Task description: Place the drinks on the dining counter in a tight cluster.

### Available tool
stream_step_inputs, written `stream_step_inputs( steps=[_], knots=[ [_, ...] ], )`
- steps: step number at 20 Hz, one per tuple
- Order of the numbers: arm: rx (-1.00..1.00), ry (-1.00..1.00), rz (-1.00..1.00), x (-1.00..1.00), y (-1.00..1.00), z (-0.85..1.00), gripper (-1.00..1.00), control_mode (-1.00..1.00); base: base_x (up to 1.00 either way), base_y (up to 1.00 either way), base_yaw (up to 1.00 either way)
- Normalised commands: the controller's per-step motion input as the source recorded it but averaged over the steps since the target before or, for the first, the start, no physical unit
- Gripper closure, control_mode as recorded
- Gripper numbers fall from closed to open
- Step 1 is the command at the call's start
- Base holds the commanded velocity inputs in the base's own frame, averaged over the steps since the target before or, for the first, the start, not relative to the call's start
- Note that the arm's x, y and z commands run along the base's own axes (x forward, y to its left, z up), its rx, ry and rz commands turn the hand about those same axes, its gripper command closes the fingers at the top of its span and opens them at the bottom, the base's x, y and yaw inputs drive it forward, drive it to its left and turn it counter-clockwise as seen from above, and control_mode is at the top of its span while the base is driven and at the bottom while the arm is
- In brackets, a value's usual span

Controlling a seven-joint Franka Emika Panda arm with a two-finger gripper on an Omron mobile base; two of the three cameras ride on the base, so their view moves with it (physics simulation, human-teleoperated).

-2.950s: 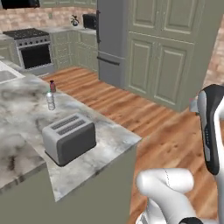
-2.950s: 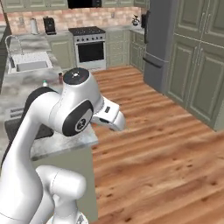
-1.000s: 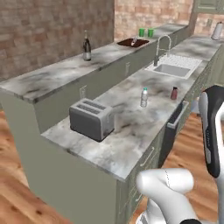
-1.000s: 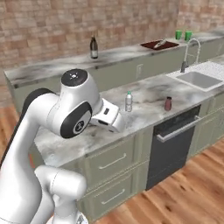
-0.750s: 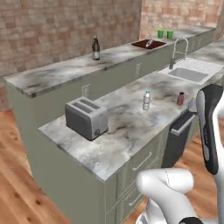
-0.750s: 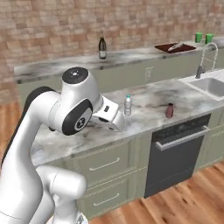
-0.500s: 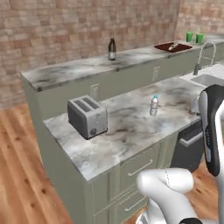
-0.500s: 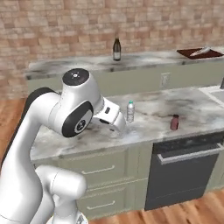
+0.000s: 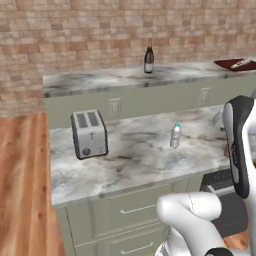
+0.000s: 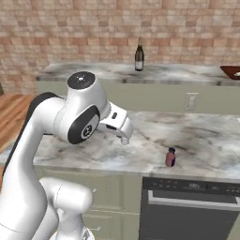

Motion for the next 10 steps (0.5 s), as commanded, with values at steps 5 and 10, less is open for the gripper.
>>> stream_step_inputs(
  steps=[5, 10],
  knots=[
    [0.00, 0.00, 0.00, 0.00, 0.00, 0.00, -1.00, 1.00, -0.33, -0.71, 0.23],
    [0.00, 0.00, 0.00, 0.00, 0.00, 0.00, -1.00, 1.00, 0.17, -0.32, 0.22]
  ],
)
